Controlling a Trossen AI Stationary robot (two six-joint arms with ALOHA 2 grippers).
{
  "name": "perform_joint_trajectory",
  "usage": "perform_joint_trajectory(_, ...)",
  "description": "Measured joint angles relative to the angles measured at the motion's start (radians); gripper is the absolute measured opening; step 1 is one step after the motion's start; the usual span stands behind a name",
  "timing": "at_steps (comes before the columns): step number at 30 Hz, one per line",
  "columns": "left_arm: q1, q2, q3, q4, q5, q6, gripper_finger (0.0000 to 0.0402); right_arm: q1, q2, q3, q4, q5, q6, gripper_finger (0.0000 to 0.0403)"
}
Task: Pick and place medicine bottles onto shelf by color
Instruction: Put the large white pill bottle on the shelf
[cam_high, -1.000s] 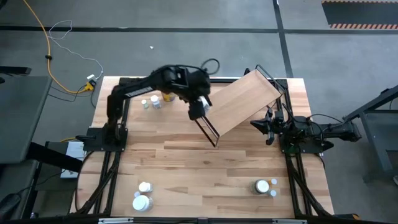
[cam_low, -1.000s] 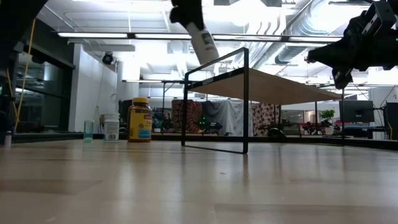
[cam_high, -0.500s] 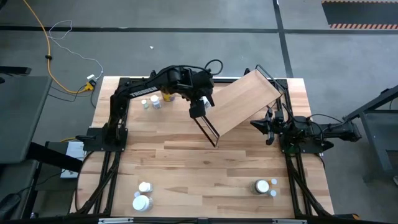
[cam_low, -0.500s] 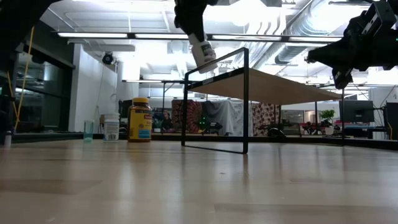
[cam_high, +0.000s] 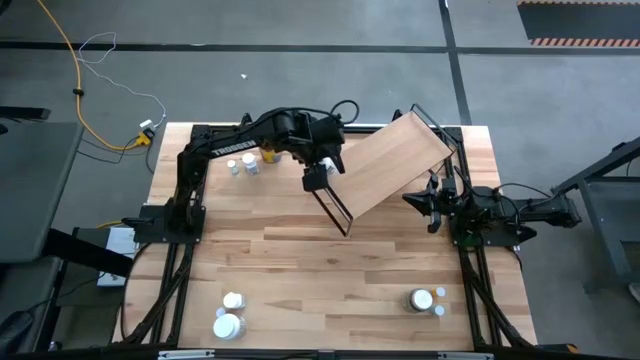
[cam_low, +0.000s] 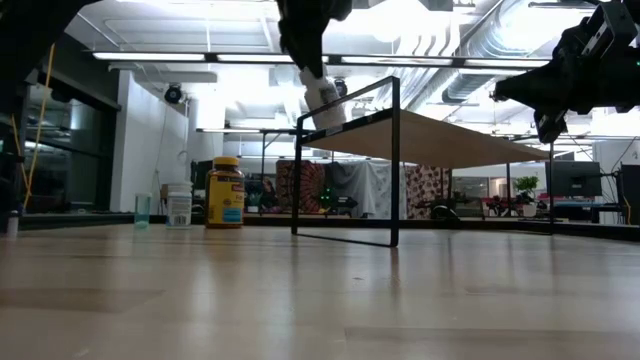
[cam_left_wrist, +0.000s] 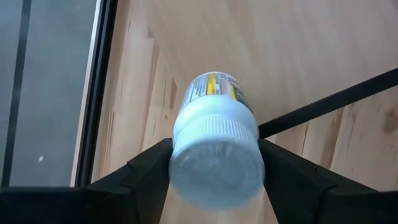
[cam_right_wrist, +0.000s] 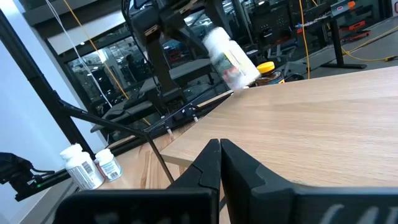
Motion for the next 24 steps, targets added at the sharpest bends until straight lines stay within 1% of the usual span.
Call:
perform_joint_trajectory(12, 0.0, 0.0, 0.0, 0.05, 0.0, -0.003, 0.0225, 0.0, 0.0, 0.0, 0.0, 0.0, 0.0, 0.0)
perform_joint_trajectory(19, 0.003, -0.002, 0.012, 0.039, -0.009, -0.003, 0.0225, 0.0, 0.0, 0.0, 0.0, 0.0, 0.0, 0.0)
perform_joint_trajectory(21, 0.009, -0.012, 0.035, 0.04, -0.008, -0.004, 0.0225, 0.0, 0.0, 0.0, 0.0, 0.0, 0.0, 0.0)
perform_joint_trajectory(24, 0.026, -0.065, 0.049, 0.052, 0.007, -0.009, 0.0224, 0.0, 0.0, 0.0, 0.0, 0.0, 0.0, 0.0)
